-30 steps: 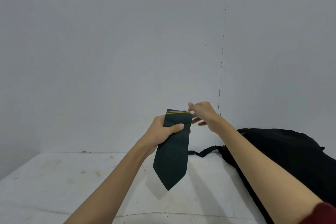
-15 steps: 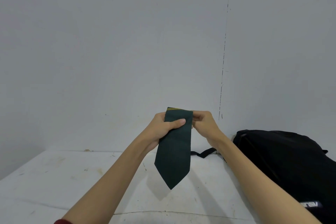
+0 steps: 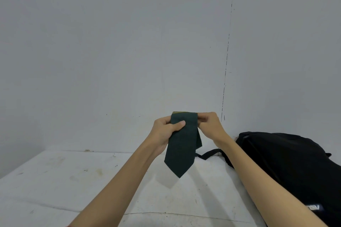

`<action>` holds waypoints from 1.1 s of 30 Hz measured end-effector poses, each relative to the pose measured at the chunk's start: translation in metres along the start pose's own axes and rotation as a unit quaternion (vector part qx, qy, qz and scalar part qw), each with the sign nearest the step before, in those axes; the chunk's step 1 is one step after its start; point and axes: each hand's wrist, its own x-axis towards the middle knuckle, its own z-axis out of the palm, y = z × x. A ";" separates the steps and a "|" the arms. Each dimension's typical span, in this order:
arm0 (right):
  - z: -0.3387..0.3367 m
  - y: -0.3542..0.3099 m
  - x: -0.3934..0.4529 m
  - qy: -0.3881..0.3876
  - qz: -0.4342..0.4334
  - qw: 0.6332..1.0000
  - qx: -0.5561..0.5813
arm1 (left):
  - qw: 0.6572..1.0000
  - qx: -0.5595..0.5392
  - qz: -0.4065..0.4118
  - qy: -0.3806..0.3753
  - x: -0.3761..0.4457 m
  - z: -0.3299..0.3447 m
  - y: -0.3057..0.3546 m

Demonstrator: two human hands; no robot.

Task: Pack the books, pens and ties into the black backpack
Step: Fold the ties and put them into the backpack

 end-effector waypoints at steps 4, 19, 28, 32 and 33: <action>0.008 0.005 -0.004 -0.008 0.040 0.997 0.060 | 0.998 -0.021 0.028 0.050 0.001 0.008 -0.001; 0.009 0.007 -0.003 -0.038 0.078 0.992 0.088 | 0.992 0.074 0.075 0.066 0.007 0.000 -0.004; 0.017 -0.006 -0.011 -0.044 0.095 0.967 0.234 | 0.985 0.085 0.113 0.102 0.011 -0.003 0.001; 0.026 -0.006 -0.014 -0.009 0.065 0.979 0.192 | 0.988 0.061 0.096 0.102 0.013 -0.004 0.004; 0.028 -0.006 -0.014 0.001 0.065 0.981 0.180 | 0.990 0.046 0.088 0.104 0.013 -0.003 0.004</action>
